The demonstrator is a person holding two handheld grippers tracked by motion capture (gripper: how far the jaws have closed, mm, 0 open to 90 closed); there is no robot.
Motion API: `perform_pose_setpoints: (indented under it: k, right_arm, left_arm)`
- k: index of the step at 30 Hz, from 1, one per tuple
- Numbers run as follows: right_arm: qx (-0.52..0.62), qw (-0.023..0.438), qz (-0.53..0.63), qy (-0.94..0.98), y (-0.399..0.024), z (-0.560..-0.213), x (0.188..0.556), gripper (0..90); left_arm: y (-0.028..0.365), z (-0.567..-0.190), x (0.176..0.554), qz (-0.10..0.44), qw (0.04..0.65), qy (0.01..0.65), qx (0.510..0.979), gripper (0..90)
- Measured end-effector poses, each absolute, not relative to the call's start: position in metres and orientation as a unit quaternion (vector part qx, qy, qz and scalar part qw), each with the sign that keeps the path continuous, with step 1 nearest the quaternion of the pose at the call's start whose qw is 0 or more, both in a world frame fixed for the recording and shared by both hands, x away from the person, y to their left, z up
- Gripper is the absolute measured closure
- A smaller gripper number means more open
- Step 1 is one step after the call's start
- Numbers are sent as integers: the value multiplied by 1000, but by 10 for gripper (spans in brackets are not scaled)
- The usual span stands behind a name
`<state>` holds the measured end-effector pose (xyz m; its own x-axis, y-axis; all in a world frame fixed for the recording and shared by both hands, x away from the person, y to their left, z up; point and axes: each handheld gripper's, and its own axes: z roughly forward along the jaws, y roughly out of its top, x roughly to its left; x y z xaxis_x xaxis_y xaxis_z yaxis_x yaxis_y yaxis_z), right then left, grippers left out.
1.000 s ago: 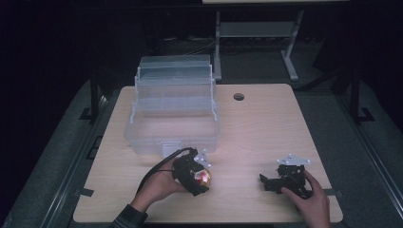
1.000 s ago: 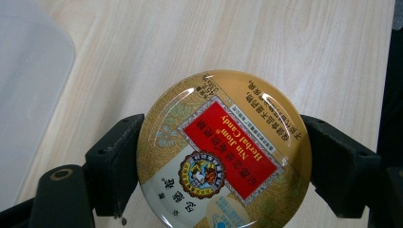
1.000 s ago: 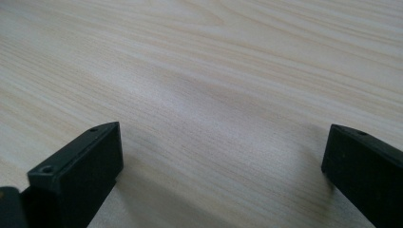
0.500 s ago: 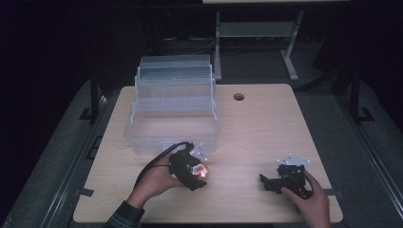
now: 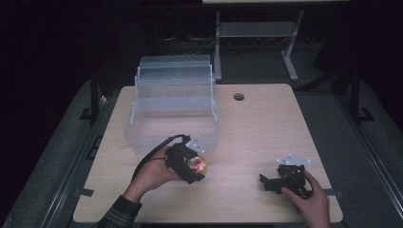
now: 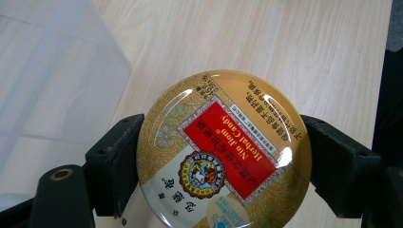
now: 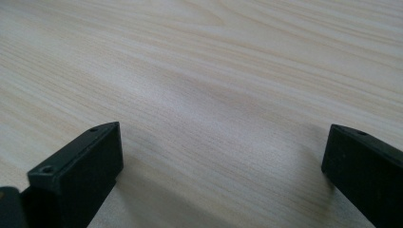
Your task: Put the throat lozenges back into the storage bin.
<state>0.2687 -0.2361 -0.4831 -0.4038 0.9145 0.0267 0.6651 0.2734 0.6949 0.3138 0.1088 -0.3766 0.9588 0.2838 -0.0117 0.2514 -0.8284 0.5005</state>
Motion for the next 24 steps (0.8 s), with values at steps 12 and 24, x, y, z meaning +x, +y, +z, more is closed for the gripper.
perform_pose_setpoints:
  k: [12, 24]
  right_arm:
    - [510, 195, 321, 774, -236, -483, 269, 0]
    - [510, 195, 321, 774, -236, -483, 269, 0]
  left_arm:
    - [117, -356, 323, 39, 268, 146, 951, 195]
    - [129, -339, 336, 49, 277, 161, 946, 195]
